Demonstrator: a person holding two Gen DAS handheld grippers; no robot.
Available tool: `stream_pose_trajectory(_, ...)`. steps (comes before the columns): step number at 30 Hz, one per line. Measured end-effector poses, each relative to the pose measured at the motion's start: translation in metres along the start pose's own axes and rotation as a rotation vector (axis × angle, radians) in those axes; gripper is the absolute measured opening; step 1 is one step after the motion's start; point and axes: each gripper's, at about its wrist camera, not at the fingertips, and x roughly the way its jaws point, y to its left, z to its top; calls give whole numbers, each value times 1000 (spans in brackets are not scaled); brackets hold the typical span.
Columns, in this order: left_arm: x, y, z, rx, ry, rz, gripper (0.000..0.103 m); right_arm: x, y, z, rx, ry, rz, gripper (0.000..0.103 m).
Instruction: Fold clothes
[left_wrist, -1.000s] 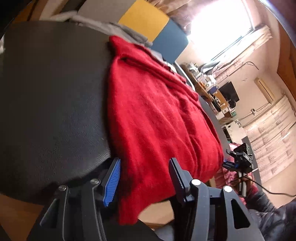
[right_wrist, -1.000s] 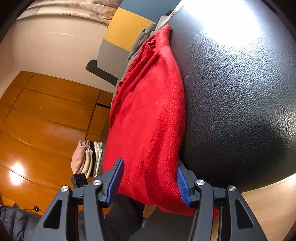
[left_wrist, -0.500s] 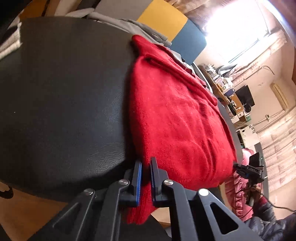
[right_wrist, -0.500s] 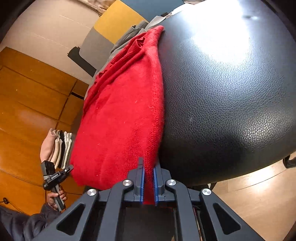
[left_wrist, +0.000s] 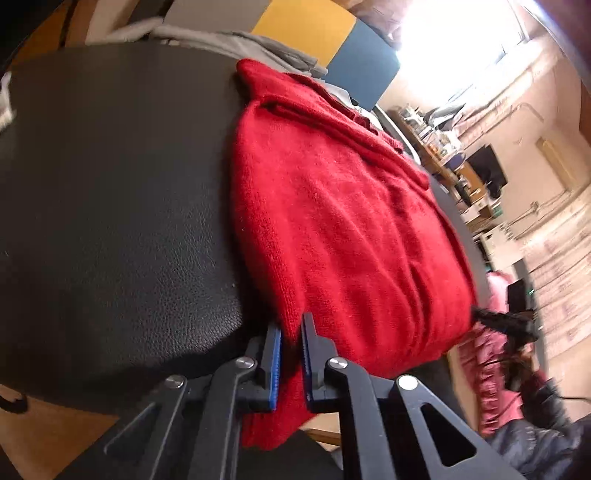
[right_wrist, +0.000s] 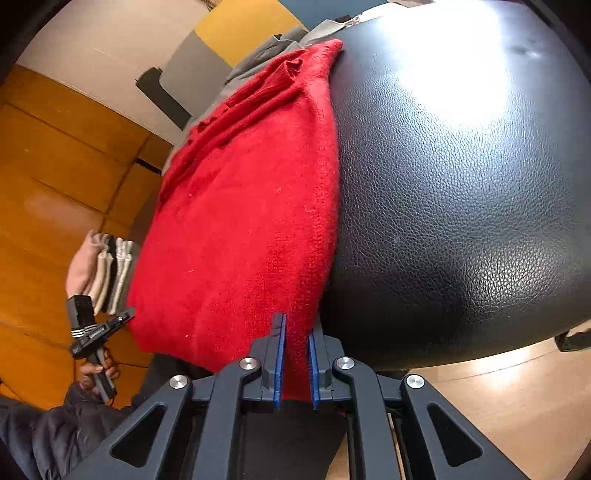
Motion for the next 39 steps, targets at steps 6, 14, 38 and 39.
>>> stream_pose_trajectory(6,-13,3,11,-32,2,-154,7,-1,12,4,9,10,85,9)
stream_pose_trajectory(14,-47,-7,69,-45,-146,-409,3,-6,47,47,-5,-73,268,9)
stream_pose_trajectory(38,-12,16,5,2,-41,-82,60,-28,-33,15,164,-80,247,66)
stream_pose_trajectory(39,-12,15,3,9,-49,-77,60,-23,-32,12,162,-62,270,52)
